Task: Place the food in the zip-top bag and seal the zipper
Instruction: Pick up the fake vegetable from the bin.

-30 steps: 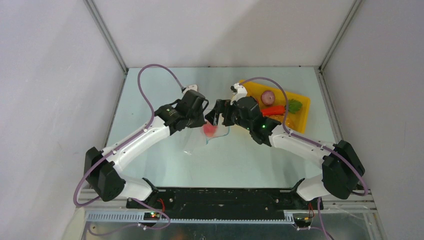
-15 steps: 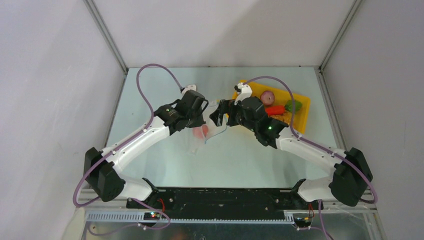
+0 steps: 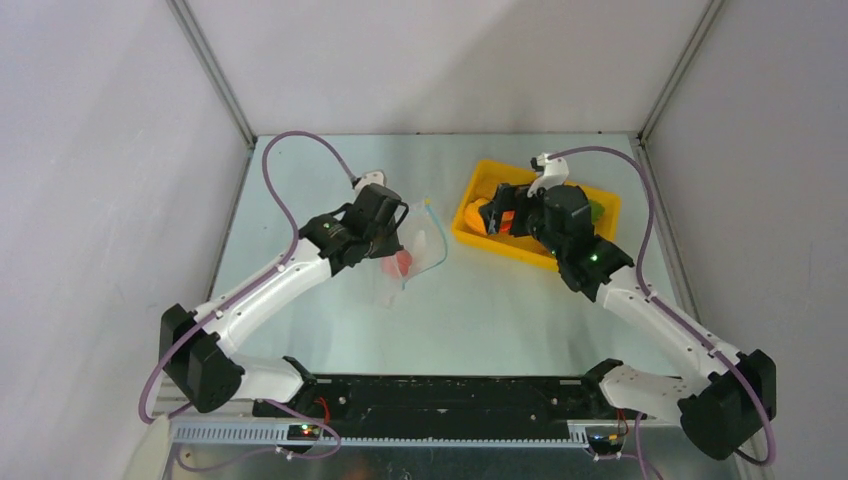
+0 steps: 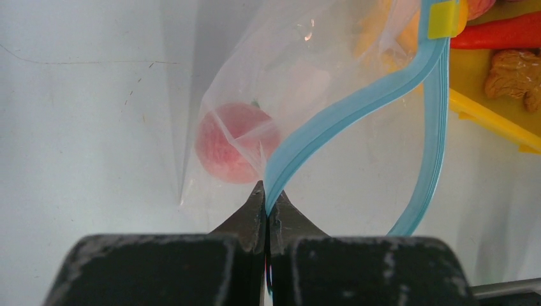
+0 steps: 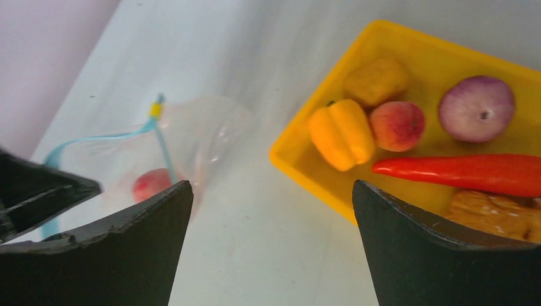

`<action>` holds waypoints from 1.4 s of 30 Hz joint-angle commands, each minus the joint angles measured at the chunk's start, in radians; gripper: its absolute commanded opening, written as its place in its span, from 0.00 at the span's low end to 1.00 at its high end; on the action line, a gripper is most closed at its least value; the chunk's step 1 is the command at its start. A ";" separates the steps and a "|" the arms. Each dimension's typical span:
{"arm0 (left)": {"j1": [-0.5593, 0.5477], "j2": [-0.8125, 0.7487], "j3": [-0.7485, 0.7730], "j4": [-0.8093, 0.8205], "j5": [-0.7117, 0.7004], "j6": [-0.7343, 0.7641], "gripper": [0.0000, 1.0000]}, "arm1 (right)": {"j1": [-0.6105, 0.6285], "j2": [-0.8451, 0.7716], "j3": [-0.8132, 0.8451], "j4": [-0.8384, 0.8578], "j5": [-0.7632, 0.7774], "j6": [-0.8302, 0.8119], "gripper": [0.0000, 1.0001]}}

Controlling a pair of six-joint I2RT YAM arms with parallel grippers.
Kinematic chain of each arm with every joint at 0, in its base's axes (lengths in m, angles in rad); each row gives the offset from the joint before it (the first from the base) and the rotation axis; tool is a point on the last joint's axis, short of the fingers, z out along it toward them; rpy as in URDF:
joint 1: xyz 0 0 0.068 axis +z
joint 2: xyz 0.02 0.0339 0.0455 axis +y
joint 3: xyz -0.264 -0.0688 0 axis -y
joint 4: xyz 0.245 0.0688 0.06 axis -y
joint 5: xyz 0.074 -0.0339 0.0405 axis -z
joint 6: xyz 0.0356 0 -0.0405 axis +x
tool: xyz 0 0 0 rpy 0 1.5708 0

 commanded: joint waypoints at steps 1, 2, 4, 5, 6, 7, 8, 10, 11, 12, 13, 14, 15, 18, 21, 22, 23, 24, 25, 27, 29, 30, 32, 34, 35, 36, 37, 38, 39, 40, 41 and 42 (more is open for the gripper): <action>0.012 -0.028 -0.011 0.047 -0.021 0.025 0.00 | -0.092 0.033 -0.013 -0.011 -0.132 -0.105 0.99; 0.015 -0.030 -0.015 0.052 -0.018 0.024 0.00 | -0.100 0.058 -0.013 0.004 -0.143 -0.125 1.00; 0.019 -0.031 -0.030 0.070 -0.007 0.024 0.00 | -0.124 0.108 -0.013 0.033 -0.166 -0.183 1.00; 0.019 -0.033 -0.041 0.086 0.004 0.025 0.00 | -0.142 0.126 -0.012 0.046 -0.186 -0.215 1.00; 0.021 -0.035 -0.045 0.098 0.011 0.027 0.00 | -0.154 0.157 -0.012 0.072 -0.204 -0.231 0.99; 0.021 -0.036 -0.053 0.101 0.015 0.028 0.00 | -0.177 0.186 -0.012 0.083 -0.245 -0.260 0.99; 0.022 -0.041 -0.057 0.111 0.017 0.030 0.00 | -0.189 0.199 -0.011 0.110 -0.285 -0.271 0.99; 0.022 -0.047 -0.072 0.129 0.023 0.032 0.00 | -0.223 0.242 -0.001 0.145 -0.348 -0.302 1.00; 0.024 -0.049 -0.077 0.136 0.027 0.034 0.00 | -0.236 0.271 0.005 0.150 -0.366 -0.347 0.99; 0.024 -0.052 -0.085 0.150 0.031 0.037 0.00 | -0.239 0.286 0.022 0.149 -0.383 -0.370 1.00; 0.023 -0.053 -0.088 0.156 0.035 0.038 0.00 | -0.241 0.320 0.034 0.144 -0.387 -0.416 0.99; 0.024 -0.053 -0.091 0.165 0.039 0.040 0.00 | -0.241 0.338 0.062 0.131 -0.398 -0.451 0.99; 0.025 -0.053 -0.092 0.168 0.041 0.043 0.00 | -0.242 0.375 0.075 0.119 -0.402 -0.466 1.00; 0.027 -0.047 -0.092 0.176 0.040 0.045 0.00 | -0.241 0.471 0.151 0.078 -0.423 -0.538 0.98; 0.032 -0.042 -0.092 0.178 0.041 0.048 0.00 | -0.240 0.542 0.208 0.058 -0.439 -0.571 0.97; 0.034 -0.040 -0.091 0.177 0.047 0.048 0.00 | -0.240 0.576 0.235 0.055 -0.443 -0.581 0.97; 0.035 -0.035 -0.090 0.178 0.051 0.050 0.00 | -0.240 0.594 0.263 0.039 -0.447 -0.586 0.97; 0.039 -0.033 -0.089 0.178 0.062 0.050 0.00 | -0.238 0.624 0.279 0.031 -0.448 -0.596 0.96; 0.040 -0.028 -0.088 0.179 0.068 0.050 0.00 | -0.236 0.640 0.310 0.010 -0.447 -0.602 0.95; 0.041 -0.023 -0.085 0.179 0.069 0.051 0.00 | -0.232 0.678 0.348 -0.021 -0.449 -0.616 0.94; 0.043 -0.023 -0.087 0.180 0.069 0.052 0.00 | -0.223 0.709 0.374 -0.046 -0.450 -0.631 0.93; 0.044 -0.023 -0.087 0.179 0.068 0.052 0.00 | -0.217 0.726 0.382 -0.054 -0.449 -0.641 0.93; 0.046 -0.023 -0.087 0.179 0.063 0.051 0.00 | -0.209 0.752 0.415 -0.087 -0.438 -0.644 0.92; 0.045 -0.022 -0.088 0.177 0.061 0.052 0.00 | -0.207 0.782 0.452 -0.138 -0.443 -0.644 0.88; 0.045 -0.021 -0.088 0.178 0.062 0.053 0.00 | -0.207 0.790 0.473 -0.162 -0.447 -0.644 0.86; 0.045 -0.021 -0.088 0.178 0.061 0.053 0.00 | -0.207 0.806 0.481 -0.172 -0.450 -0.644 0.85; 0.045 -0.022 -0.089 0.179 0.062 0.052 0.00 | -0.205 0.820 0.496 -0.187 -0.451 -0.644 0.85; 0.044 -0.024 -0.089 0.179 0.063 0.053 0.00 | -0.206 0.828 0.502 -0.204 -0.450 -0.644 0.85; 0.044 -0.024 -0.091 0.181 0.066 0.053 0.00 | -0.206 0.843 0.521 -0.215 -0.447 -0.643 0.83; 0.045 -0.026 -0.093 0.185 0.067 0.053 0.00 | -0.205 0.851 0.533 -0.241 -0.446 -0.644 0.82; 0.045 -0.027 -0.097 0.187 0.073 0.053 0.00 | -0.206 0.869 0.554 -0.255 -0.437 -0.642 0.81; 0.045 -0.028 -0.097 0.190 0.075 0.053 0.00 | -0.206 0.876 0.564 -0.275 -0.431 -0.641 0.80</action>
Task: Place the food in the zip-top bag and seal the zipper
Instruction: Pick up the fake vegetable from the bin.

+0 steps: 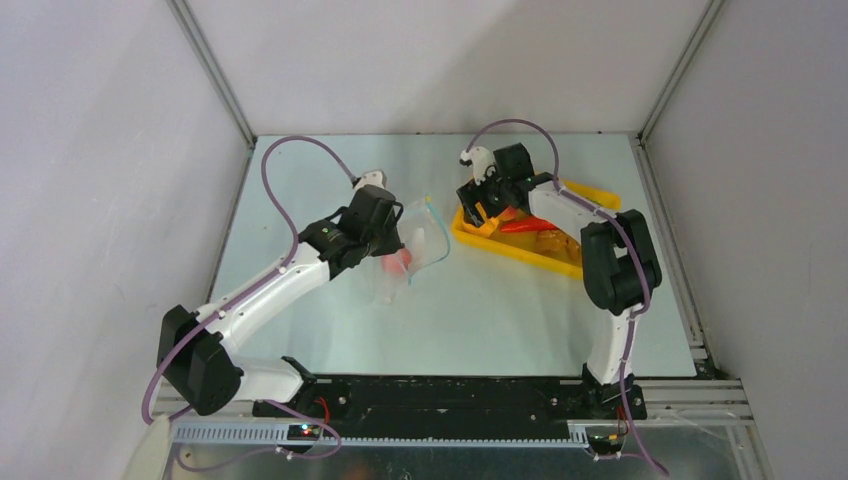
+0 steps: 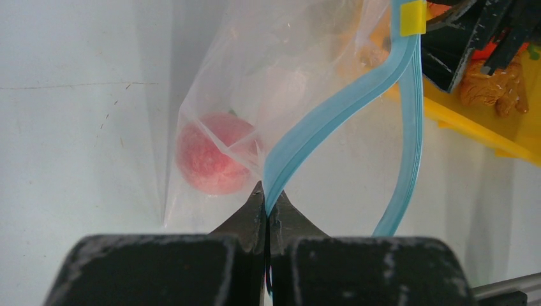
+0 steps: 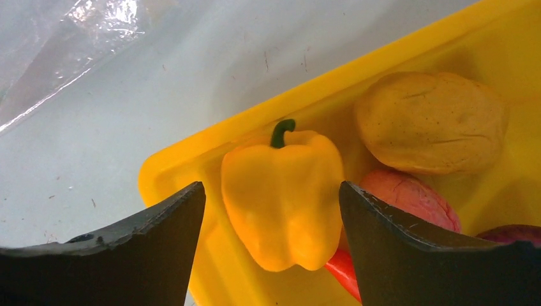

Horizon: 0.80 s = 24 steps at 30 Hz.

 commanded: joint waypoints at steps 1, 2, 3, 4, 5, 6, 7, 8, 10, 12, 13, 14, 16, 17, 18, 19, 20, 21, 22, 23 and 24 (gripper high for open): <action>0.007 -0.014 -0.013 0.036 0.022 0.019 0.00 | -0.001 0.055 0.094 -0.103 0.021 -0.006 0.80; 0.006 -0.013 -0.013 0.037 0.023 0.019 0.00 | -0.002 0.061 0.104 -0.113 0.031 -0.002 0.80; 0.008 -0.013 -0.013 0.038 0.027 0.019 0.00 | -0.002 0.072 0.109 -0.117 0.051 0.004 0.80; 0.008 -0.014 -0.013 0.039 0.029 0.018 0.00 | -0.002 0.077 0.115 -0.122 0.063 0.006 0.80; 0.008 -0.015 -0.014 0.039 0.031 0.018 0.00 | -0.003 0.084 0.117 -0.123 0.065 0.008 0.79; 0.009 -0.016 -0.015 0.041 0.032 0.019 0.00 | -0.003 0.088 0.121 -0.127 0.068 0.008 0.79; 0.008 -0.016 -0.016 0.041 0.032 0.018 0.00 | -0.003 0.094 0.123 -0.130 0.068 0.006 0.79; 0.008 -0.016 -0.015 0.042 0.033 0.019 0.00 | -0.003 0.098 0.128 -0.137 0.070 0.005 0.79; 0.008 -0.016 -0.015 0.042 0.033 0.019 0.00 | -0.003 0.109 0.135 -0.147 0.076 0.002 0.79; 0.008 -0.017 -0.016 0.043 0.036 0.019 0.00 | -0.005 0.118 0.142 -0.154 0.080 0.006 0.79; 0.009 -0.016 -0.016 0.043 0.036 0.018 0.00 | -0.006 0.119 0.143 -0.157 0.078 0.007 0.79; 0.009 -0.016 -0.016 0.042 0.036 0.019 0.00 | -0.006 0.121 0.146 -0.162 0.077 0.007 0.78; 0.008 -0.017 -0.016 0.042 0.037 0.019 0.00 | -0.009 0.130 0.163 -0.194 0.064 -0.004 0.78; 0.008 -0.020 -0.016 0.043 0.036 0.019 0.00 | -0.008 0.134 0.173 -0.222 0.061 -0.009 0.79; 0.008 -0.021 -0.016 0.044 0.036 0.019 0.00 | -0.006 0.140 0.175 -0.231 0.060 -0.019 0.79; 0.008 -0.021 -0.015 0.045 0.037 0.019 0.00 | -0.004 0.142 0.173 -0.241 0.063 -0.023 0.80; 0.009 -0.021 -0.015 0.045 0.038 0.018 0.00 | -0.004 0.145 0.171 -0.243 0.067 -0.027 0.80; 0.008 -0.021 -0.014 0.044 0.039 0.018 0.00 | -0.004 0.146 0.168 -0.248 0.073 -0.029 0.81; 0.008 -0.020 -0.013 0.044 0.039 0.018 0.00 | -0.004 0.149 0.169 -0.253 0.075 -0.033 0.81; 0.008 -0.020 -0.012 0.044 0.041 0.017 0.00 | -0.003 0.152 0.170 -0.262 0.077 -0.036 0.82; 0.009 -0.020 -0.012 0.044 0.042 0.017 0.00 | -0.004 0.154 0.171 -0.267 0.079 -0.040 0.82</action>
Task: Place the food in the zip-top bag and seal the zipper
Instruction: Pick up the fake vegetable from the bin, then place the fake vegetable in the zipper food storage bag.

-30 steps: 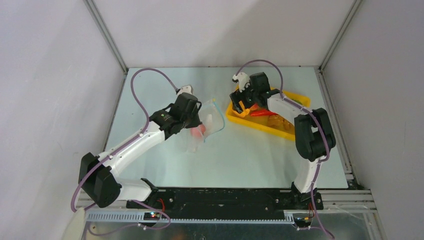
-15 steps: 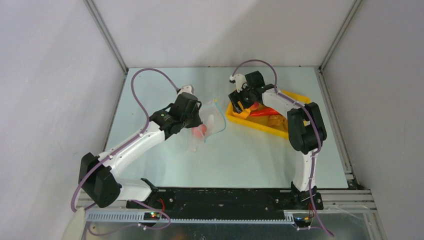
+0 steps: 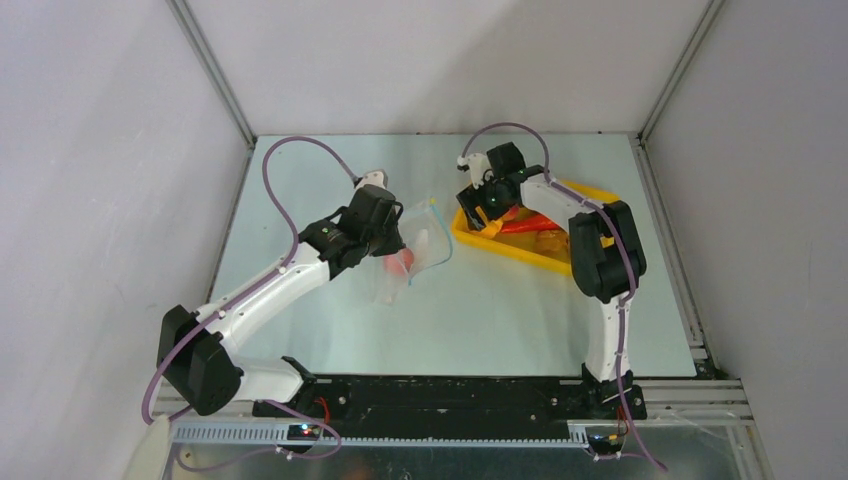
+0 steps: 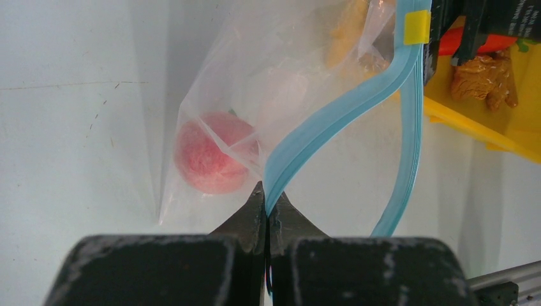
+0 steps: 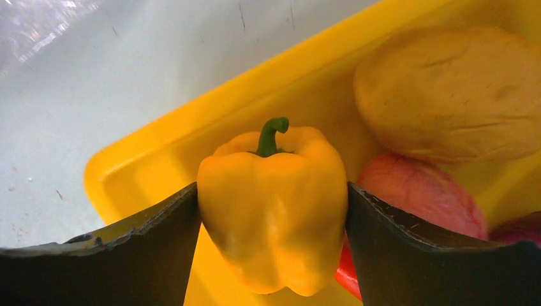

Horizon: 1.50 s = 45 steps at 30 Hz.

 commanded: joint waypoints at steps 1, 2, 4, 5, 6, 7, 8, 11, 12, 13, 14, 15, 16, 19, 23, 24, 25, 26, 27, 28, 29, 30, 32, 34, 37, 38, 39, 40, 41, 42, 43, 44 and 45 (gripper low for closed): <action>0.007 -0.020 -0.012 0.034 0.013 0.017 0.00 | -0.001 0.032 0.022 -0.087 0.029 -0.033 0.83; 0.008 -0.021 -0.012 0.035 0.013 0.017 0.00 | -0.001 0.032 0.022 -0.088 0.031 -0.037 0.83; 0.007 -0.022 -0.013 0.036 0.013 0.017 0.00 | 0.001 0.027 0.017 -0.080 0.033 -0.034 0.81; 0.008 -0.023 -0.013 0.037 0.014 0.017 0.00 | 0.001 0.021 0.013 -0.071 0.034 -0.028 0.79; 0.007 -0.024 -0.013 0.037 0.014 0.017 0.00 | 0.001 0.018 0.011 -0.064 0.037 -0.023 0.78; 0.007 -0.025 -0.013 0.039 0.015 0.016 0.00 | 0.000 0.010 0.007 -0.046 0.045 -0.011 0.75; 0.006 -0.025 -0.012 0.040 0.015 0.016 0.00 | -0.001 0.004 0.005 -0.028 0.051 -0.003 0.74; 0.007 -0.027 -0.009 0.040 0.015 0.015 0.00 | -0.007 -0.033 -0.001 0.006 0.081 0.040 0.66; 0.007 -0.027 -0.009 0.039 0.013 0.013 0.00 | -0.009 -0.044 -0.005 0.016 0.087 0.049 0.65; 0.008 -0.027 -0.009 0.039 0.013 0.011 0.00 | -0.013 -0.071 -0.008 0.023 0.100 0.070 0.63; 0.007 -0.028 -0.008 0.039 0.011 0.009 0.00 | -0.018 -0.089 -0.018 0.035 0.105 0.080 0.62; 0.006 -0.028 -0.007 0.039 0.011 0.008 0.00 | -0.021 -0.123 -0.026 0.041 0.111 0.104 0.62; 0.007 -0.029 -0.006 0.040 0.011 0.004 0.00 | -0.029 -0.143 -0.045 0.055 0.117 0.115 0.61; 0.007 -0.029 -0.006 0.042 0.015 -0.001 0.00 | -0.040 -0.253 -0.096 0.077 0.133 0.189 0.59; 0.008 -0.032 -0.005 0.043 0.015 -0.006 0.00 | -0.044 -0.405 -0.202 0.111 0.125 0.296 0.56; 0.007 -0.032 -0.004 0.042 0.015 -0.008 0.00 | -0.040 -0.457 -0.239 0.131 0.110 0.332 0.55; 0.006 -0.031 -0.007 0.042 0.017 -0.010 0.00 | -0.038 -0.480 -0.258 0.141 0.102 0.351 0.55; 0.006 -0.032 -0.008 0.042 0.019 -0.012 0.00 | -0.031 -0.531 -0.292 0.159 0.076 0.384 0.55; 0.006 -0.034 -0.012 0.044 0.022 -0.016 0.00 | -0.019 -0.553 -0.317 0.167 0.063 0.399 0.55; 0.006 -0.035 -0.015 0.045 0.024 -0.017 0.00 | -0.010 -0.598 -0.327 0.170 0.040 0.430 0.55; 0.007 -0.035 -0.016 0.047 0.029 -0.020 0.00 | 0.012 -0.622 -0.349 0.184 0.021 0.442 0.55; 0.006 -0.036 -0.019 0.049 0.033 -0.022 0.00 | 0.026 -0.666 -0.359 0.196 -0.019 0.465 0.55; 0.006 -0.035 -0.020 0.055 0.041 -0.025 0.00 | 0.079 -0.720 -0.393 0.254 -0.079 0.514 0.55; 0.006 -0.035 -0.020 0.059 0.045 -0.028 0.00 | 0.142 -0.746 -0.415 0.316 -0.121 0.569 0.55; 0.006 -0.041 -0.019 0.059 0.048 -0.032 0.00 | 0.256 -0.740 -0.427 0.380 -0.066 0.621 0.54; 0.006 -0.043 -0.020 0.060 0.049 -0.032 0.00 | 0.278 -0.735 -0.426 0.390 -0.043 0.630 0.54; 0.006 -0.046 -0.021 0.059 0.050 -0.032 0.00 | 0.315 -0.723 -0.427 0.409 -0.003 0.644 0.55; 0.006 -0.050 -0.023 0.059 0.049 -0.034 0.00 | 0.331 -0.717 -0.426 0.415 0.018 0.652 0.57; 0.006 -0.052 -0.024 0.058 0.049 -0.036 0.00 | 0.358 -0.707 -0.426 0.422 0.060 0.673 0.59; 0.006 -0.054 -0.027 0.057 0.049 -0.039 0.00 | 0.379 -0.700 -0.427 0.419 0.082 0.686 0.59; 0.006 -0.055 -0.029 0.059 0.049 -0.041 0.00 | 0.389 -0.687 -0.427 0.414 0.132 0.710 0.60; 0.006 -0.057 -0.030 0.060 0.050 -0.044 0.00 | 0.409 -0.674 -0.427 0.401 0.156 0.723 0.60; 0.006 -0.058 -0.032 0.061 0.051 -0.045 0.00 | 0.417 -0.668 -0.426 0.394 0.196 0.736 0.60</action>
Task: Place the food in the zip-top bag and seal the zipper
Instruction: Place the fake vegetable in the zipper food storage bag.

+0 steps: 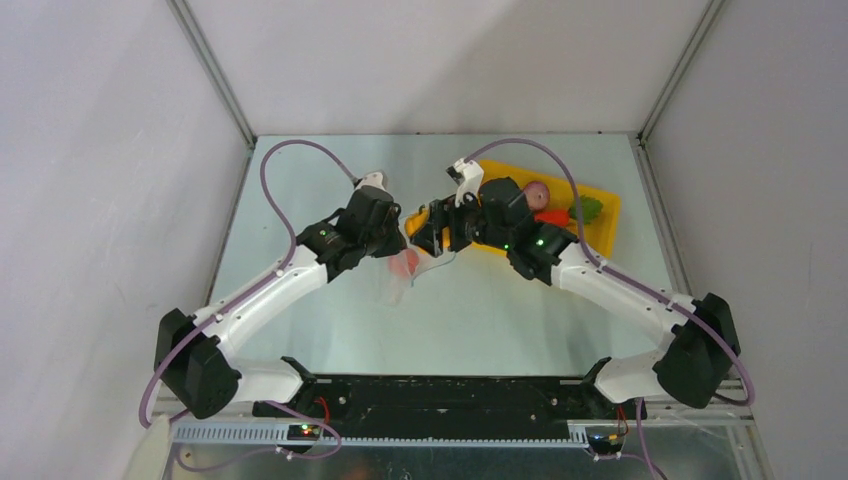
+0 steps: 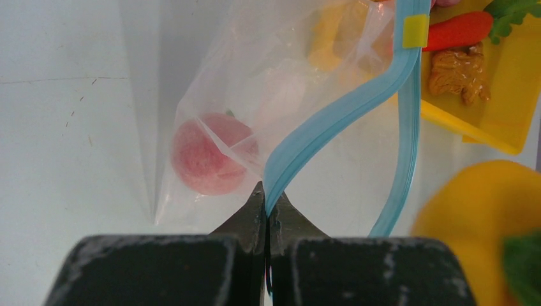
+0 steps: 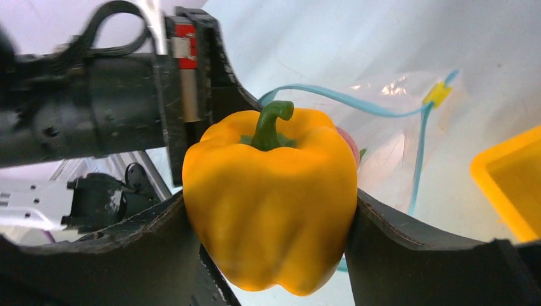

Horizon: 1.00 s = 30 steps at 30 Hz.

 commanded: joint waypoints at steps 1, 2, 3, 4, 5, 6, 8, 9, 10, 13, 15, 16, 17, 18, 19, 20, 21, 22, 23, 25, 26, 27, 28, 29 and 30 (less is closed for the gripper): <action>0.006 -0.042 -0.014 0.038 0.007 -0.021 0.00 | 0.051 0.044 -0.001 0.031 0.200 0.101 0.61; 0.006 -0.041 -0.013 0.037 0.007 -0.021 0.00 | 0.055 0.047 0.000 0.024 0.216 0.118 0.63; 0.006 -0.041 -0.013 0.037 0.007 -0.022 0.00 | 0.063 0.051 -0.001 0.010 0.247 0.138 0.64; 0.006 -0.042 -0.013 0.037 0.006 -0.022 0.00 | 0.066 0.053 0.000 0.002 0.268 0.153 0.66; 0.006 -0.042 -0.013 0.037 0.007 -0.023 0.00 | 0.072 0.056 -0.001 -0.011 0.301 0.180 0.67; 0.006 -0.043 -0.012 0.037 0.009 -0.025 0.00 | 0.074 0.057 0.000 -0.015 0.310 0.190 0.68; 0.006 -0.044 -0.013 0.038 0.014 -0.026 0.00 | 0.079 0.066 -0.001 -0.024 0.326 0.217 0.72; 0.006 -0.045 -0.012 0.040 0.015 -0.026 0.00 | 0.081 0.072 -0.001 -0.023 0.326 0.228 0.75; 0.006 -0.045 -0.011 0.039 0.016 -0.026 0.00 | 0.082 0.079 -0.001 -0.023 0.325 0.231 0.79; 0.006 -0.047 -0.012 0.038 0.015 -0.028 0.00 | 0.084 0.080 0.000 -0.024 0.331 0.236 0.97; 0.006 -0.049 -0.018 0.040 0.018 -0.031 0.00 | 0.083 0.074 -0.001 -0.027 0.333 0.235 0.99; 0.006 -0.050 -0.018 0.043 0.018 -0.032 0.00 | 0.084 0.072 -0.001 -0.026 0.333 0.230 0.99; 0.006 -0.050 -0.021 0.045 0.020 -0.034 0.00 | 0.084 0.071 -0.001 -0.027 0.333 0.226 0.99; 0.007 -0.049 -0.021 0.044 0.020 -0.034 0.00 | 0.084 0.069 -0.001 -0.028 0.333 0.217 0.99; 0.006 -0.048 -0.022 0.045 0.020 -0.035 0.00 | 0.084 0.067 -0.001 -0.032 0.334 0.214 0.99; 0.006 -0.047 -0.023 0.044 0.021 -0.036 0.00 | 0.084 0.064 -0.001 -0.034 0.336 0.210 1.00; 0.006 -0.047 -0.023 0.044 0.021 -0.037 0.00 | 0.084 0.056 -0.001 -0.038 0.336 0.208 1.00; 0.006 -0.046 -0.024 0.042 0.021 -0.037 0.00 | 0.084 0.053 0.000 -0.040 0.338 0.201 0.99; 0.006 -0.046 -0.023 0.041 0.021 -0.037 0.00 | 0.084 0.042 -0.001 -0.043 0.342 0.196 0.99; 0.006 -0.047 -0.024 0.040 0.021 -0.036 0.00 | 0.082 0.021 -0.001 -0.053 0.376 0.176 0.99; 0.006 -0.048 -0.024 0.039 0.019 -0.036 0.00 | 0.081 0.013 -0.001 -0.059 0.391 0.175 0.99; 0.006 -0.049 -0.025 0.038 0.019 -0.036 0.00 | 0.074 -0.003 -0.001 -0.076 0.420 0.172 0.99; 0.006 -0.049 -0.025 0.036 0.018 -0.036 0.00 | 0.071 -0.010 -0.001 -0.085 0.433 0.172 1.00; 0.006 -0.049 -0.025 0.037 0.018 -0.037 0.00 | 0.063 -0.023 0.000 -0.110 0.456 0.176 1.00; 0.006 -0.050 -0.025 0.038 0.018 -0.038 0.00 | 0.057 -0.028 0.000 -0.122 0.462 0.179 0.99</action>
